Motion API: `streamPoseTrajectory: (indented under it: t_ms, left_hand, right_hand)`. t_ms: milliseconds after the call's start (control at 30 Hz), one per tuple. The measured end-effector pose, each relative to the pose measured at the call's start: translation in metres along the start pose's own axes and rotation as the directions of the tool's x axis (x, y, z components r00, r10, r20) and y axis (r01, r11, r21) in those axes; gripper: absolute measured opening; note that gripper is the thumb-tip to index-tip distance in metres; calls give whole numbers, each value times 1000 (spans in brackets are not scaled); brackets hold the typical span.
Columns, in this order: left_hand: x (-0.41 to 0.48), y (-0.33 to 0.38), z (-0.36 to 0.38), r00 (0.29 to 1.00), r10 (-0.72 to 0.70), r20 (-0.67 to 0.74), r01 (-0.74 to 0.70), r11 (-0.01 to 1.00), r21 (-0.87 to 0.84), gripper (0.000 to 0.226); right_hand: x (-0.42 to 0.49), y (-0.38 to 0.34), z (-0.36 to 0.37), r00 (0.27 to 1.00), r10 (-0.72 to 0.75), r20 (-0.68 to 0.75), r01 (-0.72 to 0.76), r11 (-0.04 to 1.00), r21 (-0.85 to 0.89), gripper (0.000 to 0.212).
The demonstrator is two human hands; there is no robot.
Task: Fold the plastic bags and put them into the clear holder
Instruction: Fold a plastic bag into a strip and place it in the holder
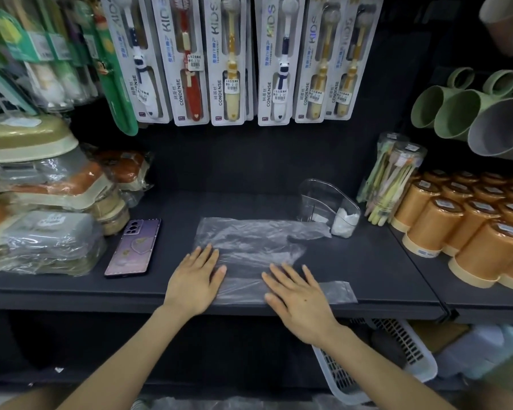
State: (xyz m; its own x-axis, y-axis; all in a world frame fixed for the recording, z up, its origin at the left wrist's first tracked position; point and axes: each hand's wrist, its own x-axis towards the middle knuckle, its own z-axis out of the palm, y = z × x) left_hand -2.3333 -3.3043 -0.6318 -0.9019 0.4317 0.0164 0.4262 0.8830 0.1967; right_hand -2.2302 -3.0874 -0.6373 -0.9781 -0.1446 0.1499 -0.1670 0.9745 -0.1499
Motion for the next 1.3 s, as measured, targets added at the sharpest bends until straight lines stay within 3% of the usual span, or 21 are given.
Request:
streamPoseTrajectory:
  t_ms: [33,100,167,200,300,467,600,700,767,900,1000,1067,1167,1233,1300]
  left_hand:
    - [-1,1,-1,1000,2,4,-2,999,-36,103]
    - [-2,0,-5,999,-14,-41,6,979,-205,90]
    - [0,-4,-11,984,-69,-162,-3,914,-405,60]
    - [4,-7,-16,968,-90,-236,-26,895,-446,50]
    - [29,-13,-28,918,-187,-351,4,887,-461,30]
    - [95,-23,-30,915,-319,-246,178,868,-463,30]
    - [133,-24,-19,927,-329,-178,234,881,-410,35]
    - [143,-25,-10,935,-259,-241,175,931,-321,26]
    - [144,-27,-5,933,-237,-270,153,942,-299,20]
    - [147,-30,2,914,-244,-325,168,955,-244,19]
    - [149,-28,4,914,-232,-333,169,964,-207,19]
    - [146,-20,-2,888,-187,-421,121,976,-180,11]
    - [128,-1,-9,812,56,-580,-143,984,-106,14]
    - [117,6,-1,821,249,-514,-311,950,-36,31]
    - [111,6,5,912,274,-303,-298,954,-32,59]
  right_hand:
    - [2,3,-3,1000,9,-16,-9,999,39,81]
    - [8,5,-12,976,64,-210,-35,990,139,73]
    - [24,10,-24,889,150,-432,-49,971,235,55]
    - [36,15,-29,867,194,-459,-71,960,272,49]
    - [82,30,-40,858,279,-432,-164,945,284,42]
    - [135,61,-40,907,382,-176,-356,921,160,37]
    - [143,77,-34,929,352,-111,-345,935,77,23]
    - [144,86,-31,946,314,-74,-312,949,42,16]
    - [144,93,-29,950,306,-61,-298,947,118,9]
    - [139,106,-25,948,317,-2,-298,893,336,14]
    - [136,109,-27,945,325,34,-315,878,361,7]
    - [137,109,-27,944,327,47,-321,876,361,8]
    - [139,108,-27,948,315,49,-312,885,344,9]
    - [139,109,-28,949,311,60,-312,887,339,12]
    - [139,111,-31,948,307,80,-316,888,334,18]
